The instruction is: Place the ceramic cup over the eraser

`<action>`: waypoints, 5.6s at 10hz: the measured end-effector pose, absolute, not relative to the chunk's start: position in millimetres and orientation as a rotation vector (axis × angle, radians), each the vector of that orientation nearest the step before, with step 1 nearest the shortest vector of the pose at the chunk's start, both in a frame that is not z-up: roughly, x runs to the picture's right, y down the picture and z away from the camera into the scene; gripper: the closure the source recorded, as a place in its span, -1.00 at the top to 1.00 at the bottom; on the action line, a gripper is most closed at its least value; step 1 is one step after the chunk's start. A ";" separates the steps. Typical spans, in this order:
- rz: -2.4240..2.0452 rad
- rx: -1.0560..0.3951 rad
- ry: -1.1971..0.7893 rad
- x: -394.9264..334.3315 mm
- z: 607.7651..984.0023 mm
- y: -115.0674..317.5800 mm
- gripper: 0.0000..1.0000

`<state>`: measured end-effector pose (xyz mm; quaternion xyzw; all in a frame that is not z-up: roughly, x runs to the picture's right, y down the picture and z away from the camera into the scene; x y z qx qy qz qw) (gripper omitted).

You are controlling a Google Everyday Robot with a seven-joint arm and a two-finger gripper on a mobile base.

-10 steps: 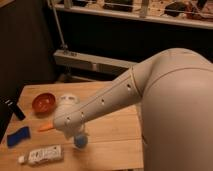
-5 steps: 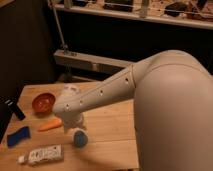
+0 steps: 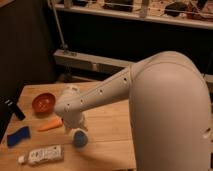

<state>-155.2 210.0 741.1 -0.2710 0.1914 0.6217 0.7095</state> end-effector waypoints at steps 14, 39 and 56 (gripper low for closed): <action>1.331 -0.532 0.441 -173.3 709.1 208.6 -1.00; 1.163 -0.438 0.177 -437.7 616.2 -42.4 -1.00; 1.093 -0.506 0.193 -496.4 689.0 -30.5 -1.00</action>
